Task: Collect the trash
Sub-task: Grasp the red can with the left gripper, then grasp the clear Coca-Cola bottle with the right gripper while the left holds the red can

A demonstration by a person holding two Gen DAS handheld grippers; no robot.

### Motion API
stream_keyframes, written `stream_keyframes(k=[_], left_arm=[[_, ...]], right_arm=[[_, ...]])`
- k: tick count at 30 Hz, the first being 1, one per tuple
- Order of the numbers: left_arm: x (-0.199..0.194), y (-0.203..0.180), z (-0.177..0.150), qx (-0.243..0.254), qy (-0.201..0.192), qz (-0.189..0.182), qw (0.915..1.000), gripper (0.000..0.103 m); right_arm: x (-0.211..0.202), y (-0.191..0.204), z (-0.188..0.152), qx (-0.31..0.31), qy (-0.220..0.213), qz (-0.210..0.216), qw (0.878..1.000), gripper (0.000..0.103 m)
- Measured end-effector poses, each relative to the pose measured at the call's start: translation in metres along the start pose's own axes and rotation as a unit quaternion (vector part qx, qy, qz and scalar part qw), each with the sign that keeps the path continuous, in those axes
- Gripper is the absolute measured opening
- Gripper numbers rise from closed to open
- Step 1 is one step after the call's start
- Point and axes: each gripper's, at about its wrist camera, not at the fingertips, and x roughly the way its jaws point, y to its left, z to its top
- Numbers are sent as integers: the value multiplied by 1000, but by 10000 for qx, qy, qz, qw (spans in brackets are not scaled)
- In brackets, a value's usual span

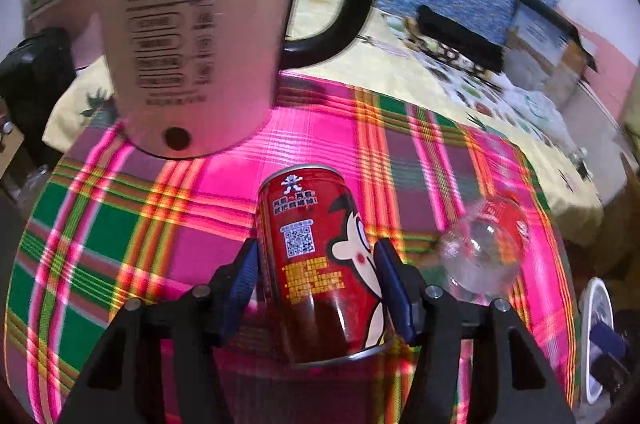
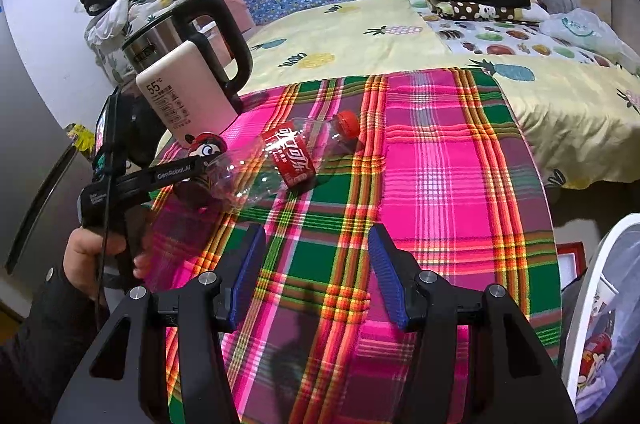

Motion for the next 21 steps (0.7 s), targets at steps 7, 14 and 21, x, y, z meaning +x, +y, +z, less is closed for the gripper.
stream_keyframes(k=[7, 14, 21], left_arm=[[-16, -22, -13, 459, 12, -437, 9980, 60], [-22, -53, -37, 968, 198, -648, 9930, 60], [-36, -43, -38, 756, 50, -417, 9963, 60]], right_arm=[[-6, -8, -2, 85, -52, -52, 9999, 55], [-11, -16, -2, 186, -138, -118, 9997, 55], [-2, -12, 3, -45, -120, 12, 9999, 55]])
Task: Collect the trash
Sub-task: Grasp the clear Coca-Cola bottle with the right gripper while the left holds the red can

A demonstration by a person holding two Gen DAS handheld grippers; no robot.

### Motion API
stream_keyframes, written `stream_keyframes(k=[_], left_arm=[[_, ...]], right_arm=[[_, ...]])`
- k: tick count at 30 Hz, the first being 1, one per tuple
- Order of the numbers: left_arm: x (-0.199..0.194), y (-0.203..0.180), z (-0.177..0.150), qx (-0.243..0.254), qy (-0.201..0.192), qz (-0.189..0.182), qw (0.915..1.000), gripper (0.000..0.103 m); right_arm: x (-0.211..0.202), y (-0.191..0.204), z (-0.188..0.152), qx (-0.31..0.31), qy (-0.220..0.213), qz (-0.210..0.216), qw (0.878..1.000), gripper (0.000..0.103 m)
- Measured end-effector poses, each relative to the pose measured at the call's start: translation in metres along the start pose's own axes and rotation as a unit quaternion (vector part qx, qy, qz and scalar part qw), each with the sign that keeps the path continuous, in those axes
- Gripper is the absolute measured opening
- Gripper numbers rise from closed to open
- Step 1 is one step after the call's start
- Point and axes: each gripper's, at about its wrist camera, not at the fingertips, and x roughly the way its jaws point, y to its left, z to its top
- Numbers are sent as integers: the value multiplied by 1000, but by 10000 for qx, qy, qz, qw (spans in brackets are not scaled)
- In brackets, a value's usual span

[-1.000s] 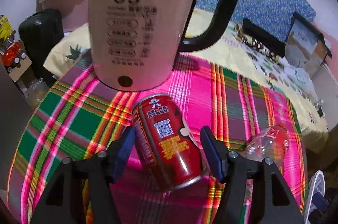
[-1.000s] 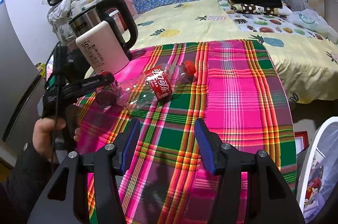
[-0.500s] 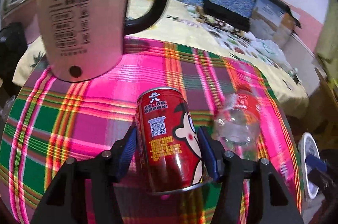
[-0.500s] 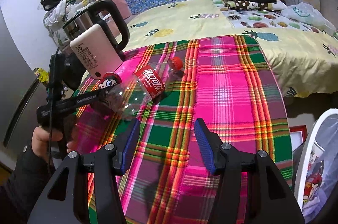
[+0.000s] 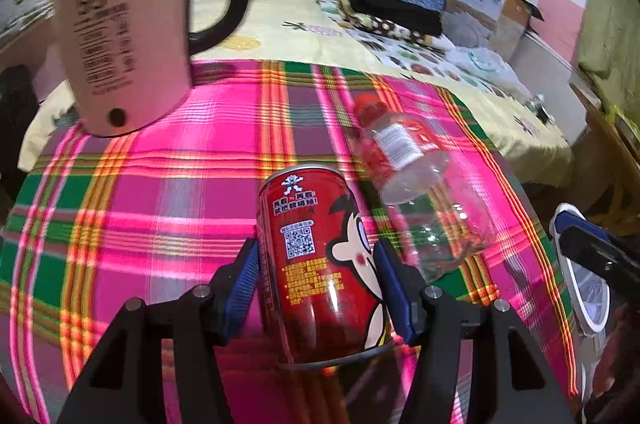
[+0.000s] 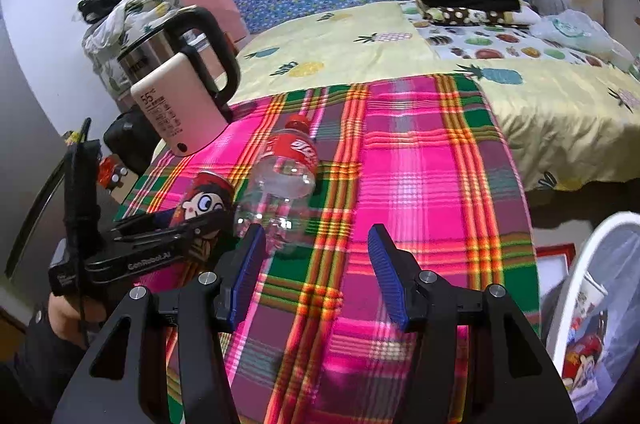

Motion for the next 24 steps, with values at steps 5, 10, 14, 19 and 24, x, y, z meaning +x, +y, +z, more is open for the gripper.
stream_keyframes(k=[5, 10, 14, 19, 24], left_arm=[[-10, 15, -4, -119, -135, 453, 9988, 60], [-10, 27, -10, -197, -127, 720, 9971, 61], [-11, 39, -15, -343, -135, 791, 9962, 61], [-12, 44, -18, -495, -183, 743, 9958, 63], [-9, 44, -22, -525, -120, 740, 9958, 63]], right_arm=[[21, 12, 7, -214, 106, 148, 9996, 55], [38, 23, 12, -359, 187, 168, 9990, 55], [52, 27, 14, -368, 297, 138, 9988, 55], [62, 28, 14, -339, 394, 50, 9986, 68], [70, 28, 13, -323, 526, -9, 9981, 68]])
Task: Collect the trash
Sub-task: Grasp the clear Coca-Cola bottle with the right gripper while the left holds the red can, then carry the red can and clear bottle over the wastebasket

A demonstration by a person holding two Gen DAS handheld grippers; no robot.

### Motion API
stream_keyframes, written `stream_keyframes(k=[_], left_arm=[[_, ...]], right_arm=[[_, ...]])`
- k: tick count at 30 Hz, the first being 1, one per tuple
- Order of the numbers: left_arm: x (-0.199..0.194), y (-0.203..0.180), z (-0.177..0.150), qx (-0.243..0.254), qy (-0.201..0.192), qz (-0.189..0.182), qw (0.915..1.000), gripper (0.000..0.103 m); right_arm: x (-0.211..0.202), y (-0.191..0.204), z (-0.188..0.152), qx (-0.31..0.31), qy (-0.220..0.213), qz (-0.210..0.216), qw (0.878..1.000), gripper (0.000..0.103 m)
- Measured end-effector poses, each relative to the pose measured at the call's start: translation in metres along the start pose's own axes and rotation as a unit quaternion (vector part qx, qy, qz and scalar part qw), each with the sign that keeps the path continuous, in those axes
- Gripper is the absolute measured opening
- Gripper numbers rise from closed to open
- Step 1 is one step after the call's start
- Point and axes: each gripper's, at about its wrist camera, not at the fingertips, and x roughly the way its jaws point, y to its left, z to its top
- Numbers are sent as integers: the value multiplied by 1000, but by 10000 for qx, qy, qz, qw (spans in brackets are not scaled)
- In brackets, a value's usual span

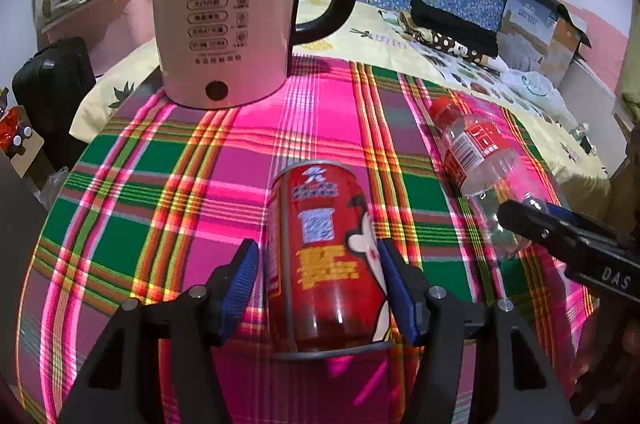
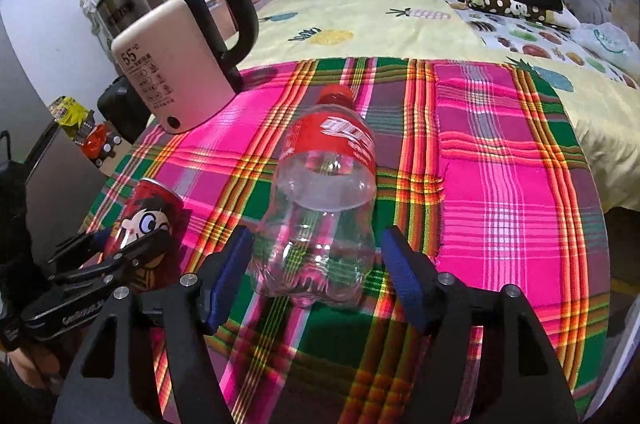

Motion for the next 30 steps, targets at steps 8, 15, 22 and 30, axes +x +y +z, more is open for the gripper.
stream_keyframes(k=[8, 15, 22, 30], left_arm=[[2, -3, -4, 28, 23, -45, 10000, 55], [-6, -12, -14, 135, 25, -63, 9999, 54], [-23, -33, -39, 224, 101, -195, 9995, 54], [-50, -64, -76, 427, 182, -380, 9982, 54]], right_arm=[[-1, -5, 0, 79, 89, 153, 9998, 65], [-20, -7, -15, 33, 63, 186, 9998, 65], [-49, -16, -48, 41, 112, 108, 9999, 65], [-89, -32, -93, 269, 141, -101, 9995, 65]])
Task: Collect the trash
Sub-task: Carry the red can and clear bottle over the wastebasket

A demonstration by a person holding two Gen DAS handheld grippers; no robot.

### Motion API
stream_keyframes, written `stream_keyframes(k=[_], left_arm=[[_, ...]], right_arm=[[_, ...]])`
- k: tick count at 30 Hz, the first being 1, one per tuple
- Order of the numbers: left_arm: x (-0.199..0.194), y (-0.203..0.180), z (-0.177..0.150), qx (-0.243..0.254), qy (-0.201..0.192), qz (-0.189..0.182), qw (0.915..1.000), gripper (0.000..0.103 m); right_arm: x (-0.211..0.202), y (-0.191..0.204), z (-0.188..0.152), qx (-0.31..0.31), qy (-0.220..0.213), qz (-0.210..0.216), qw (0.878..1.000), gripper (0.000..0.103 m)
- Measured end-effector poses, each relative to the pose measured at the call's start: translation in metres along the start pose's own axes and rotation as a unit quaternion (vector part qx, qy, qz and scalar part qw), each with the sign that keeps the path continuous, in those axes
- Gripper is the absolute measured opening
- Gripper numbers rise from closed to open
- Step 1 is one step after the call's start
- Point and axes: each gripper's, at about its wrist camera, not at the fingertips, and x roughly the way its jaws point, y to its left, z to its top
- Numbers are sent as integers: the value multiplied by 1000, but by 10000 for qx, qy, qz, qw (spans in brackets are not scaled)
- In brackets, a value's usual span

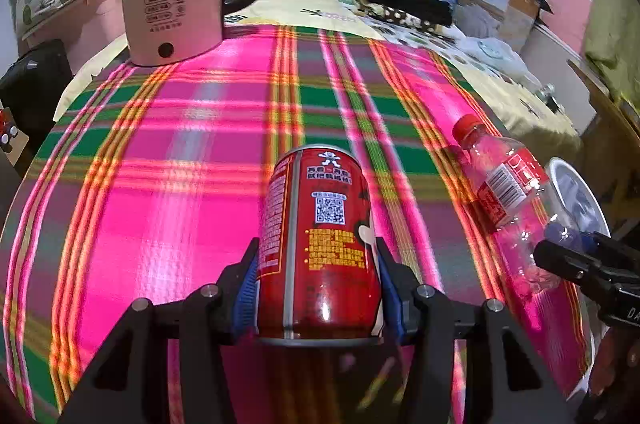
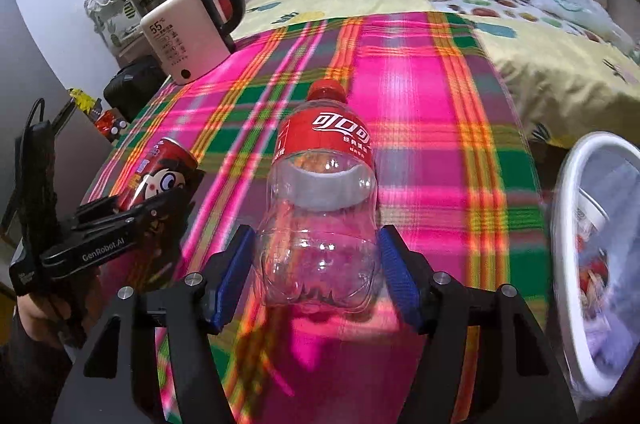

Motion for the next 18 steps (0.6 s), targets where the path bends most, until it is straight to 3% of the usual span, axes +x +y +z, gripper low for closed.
stream_keyframes(k=[8, 18], left_arm=[[-20, -30, -31, 248, 65, -191, 9995, 54], [-28, -35, -36, 293, 30, -190, 9994, 59]], right_arm=[[-19, -7, -32, 168, 92, -41, 9998, 65], [-19, -13, -24, 232, -92, 63, 9997, 66]])
